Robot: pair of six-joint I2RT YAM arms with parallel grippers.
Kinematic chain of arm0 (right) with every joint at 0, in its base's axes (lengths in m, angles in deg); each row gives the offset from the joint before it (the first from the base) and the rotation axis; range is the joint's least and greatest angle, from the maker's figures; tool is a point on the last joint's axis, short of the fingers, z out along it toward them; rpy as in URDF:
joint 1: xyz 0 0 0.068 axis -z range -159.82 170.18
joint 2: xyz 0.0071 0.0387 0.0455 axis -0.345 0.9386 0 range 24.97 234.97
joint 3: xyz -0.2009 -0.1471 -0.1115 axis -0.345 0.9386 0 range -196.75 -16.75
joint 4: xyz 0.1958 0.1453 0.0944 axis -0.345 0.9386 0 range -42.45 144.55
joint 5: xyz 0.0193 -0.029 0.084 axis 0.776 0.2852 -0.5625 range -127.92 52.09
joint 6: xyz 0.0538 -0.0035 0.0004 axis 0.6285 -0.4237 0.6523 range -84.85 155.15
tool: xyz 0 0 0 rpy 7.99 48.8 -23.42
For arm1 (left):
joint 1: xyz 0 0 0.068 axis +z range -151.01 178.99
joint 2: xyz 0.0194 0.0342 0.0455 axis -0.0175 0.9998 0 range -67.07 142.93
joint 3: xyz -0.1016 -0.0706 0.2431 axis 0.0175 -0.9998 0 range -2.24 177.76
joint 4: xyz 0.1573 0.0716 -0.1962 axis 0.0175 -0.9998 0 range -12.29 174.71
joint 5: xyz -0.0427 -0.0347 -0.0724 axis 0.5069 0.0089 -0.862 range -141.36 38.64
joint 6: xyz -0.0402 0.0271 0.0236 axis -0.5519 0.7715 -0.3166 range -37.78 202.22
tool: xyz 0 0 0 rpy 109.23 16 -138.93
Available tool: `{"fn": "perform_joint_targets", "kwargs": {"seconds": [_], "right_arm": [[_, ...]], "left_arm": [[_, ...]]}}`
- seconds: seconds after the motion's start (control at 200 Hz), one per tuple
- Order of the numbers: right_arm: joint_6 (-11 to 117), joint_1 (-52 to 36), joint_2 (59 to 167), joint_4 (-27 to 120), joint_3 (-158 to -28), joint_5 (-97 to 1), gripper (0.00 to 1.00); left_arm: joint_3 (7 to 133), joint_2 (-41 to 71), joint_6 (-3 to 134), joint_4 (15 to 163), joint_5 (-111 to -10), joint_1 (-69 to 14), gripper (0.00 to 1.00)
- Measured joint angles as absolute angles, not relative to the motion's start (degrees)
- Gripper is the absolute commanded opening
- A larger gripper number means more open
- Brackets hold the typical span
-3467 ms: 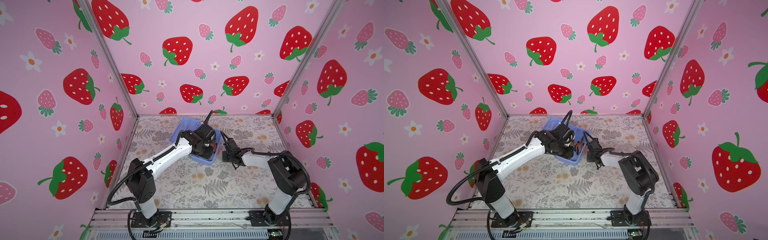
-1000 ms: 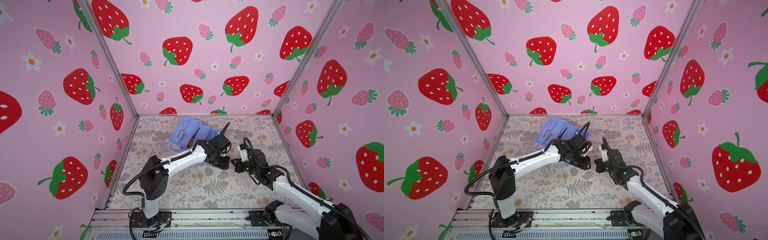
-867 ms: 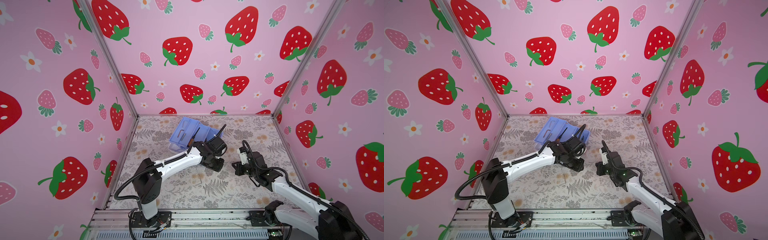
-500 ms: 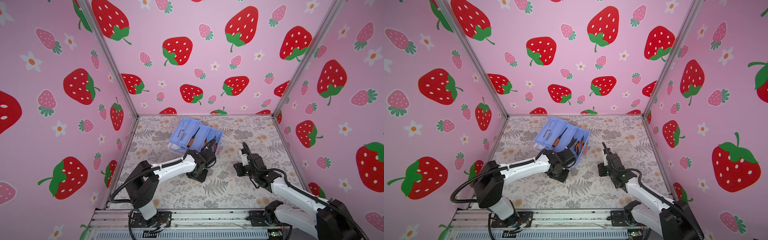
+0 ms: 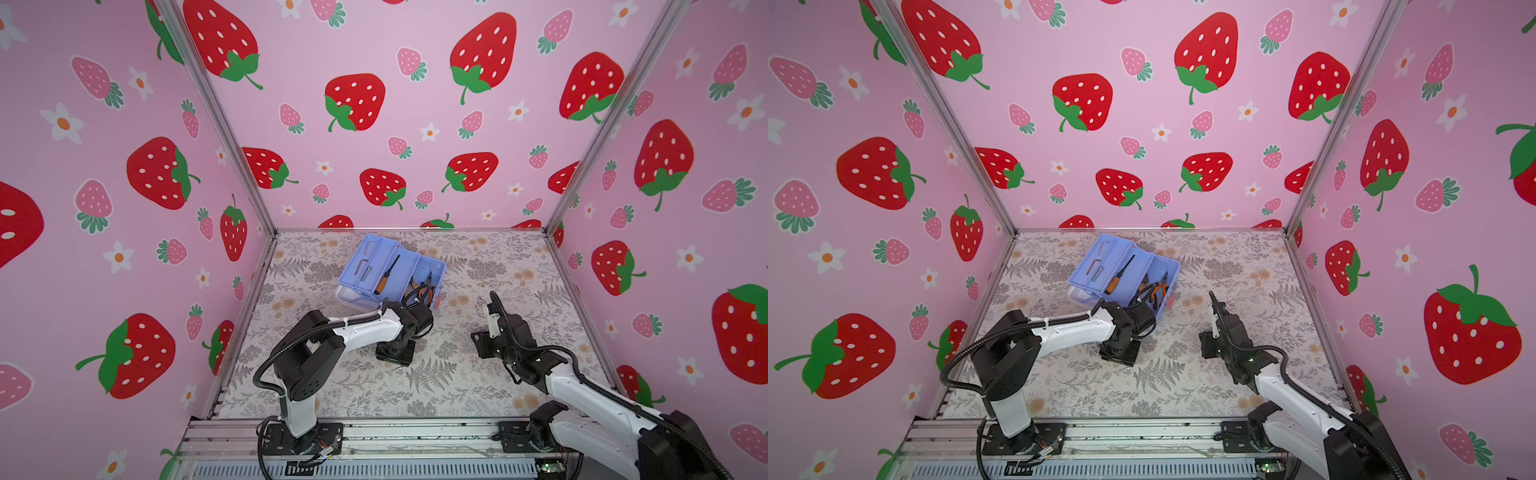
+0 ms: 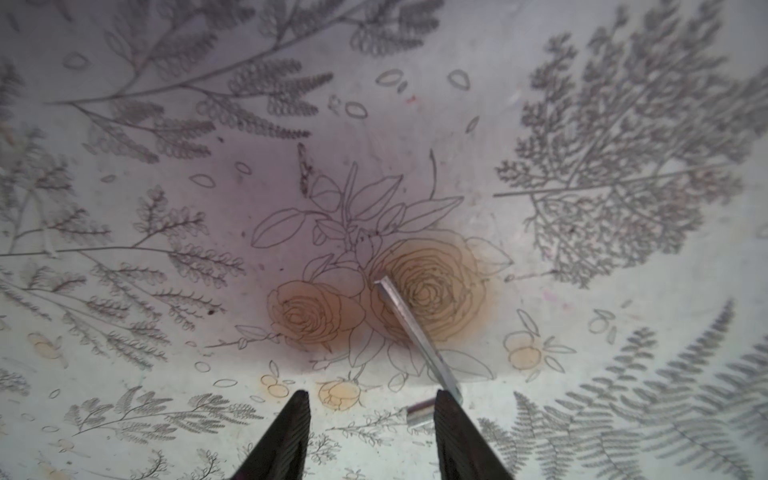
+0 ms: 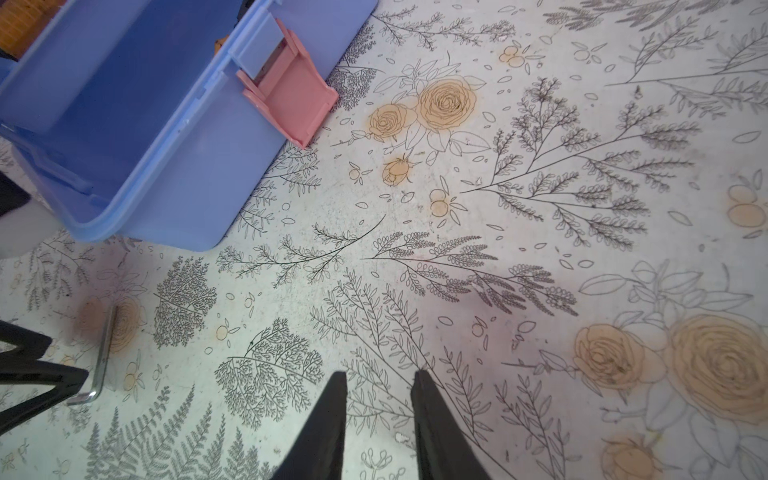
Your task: Pack the tool kit
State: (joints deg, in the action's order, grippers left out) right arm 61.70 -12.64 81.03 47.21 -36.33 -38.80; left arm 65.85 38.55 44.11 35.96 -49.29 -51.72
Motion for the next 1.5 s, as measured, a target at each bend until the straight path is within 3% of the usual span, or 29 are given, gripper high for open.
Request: {"fn": "perform_joint_targets", "kwargs": {"seconds": [0.44,0.66,0.915,1.261,1.356,1.501], "right_arm": [[60.78,-12.29,81.16,44.85,-34.64,-39.43,0.33],[60.76,-12.27,81.27,43.58,-33.86,-39.61,0.33],[61.04,-11.94,80.68,39.8,-30.91,-39.43,0.34],[62.7,-11.92,72.0,38.05,-27.28,-36.9,0.43],[62.92,-11.9,72.17,37.92,-27.3,-36.57,0.43],[63.03,-11.9,73.7,37.75,-27.3,-36.4,0.43]], "left_arm": [[67.27,40.78,41.14,37.2,-52.39,-51.83,0.42],[67.3,40.17,40.29,37.62,-52.46,-51.83,0.43],[67.27,36.47,37.69,39.74,-52.44,-51.9,0.51],[66.81,39.71,33.56,41.31,-52.46,-53.08,0.47],[67.25,40.73,32.62,41.11,-52.24,-53.71,0.39],[68.39,41.57,31.83,40.65,-51.89,-54.15,0.15]]}}
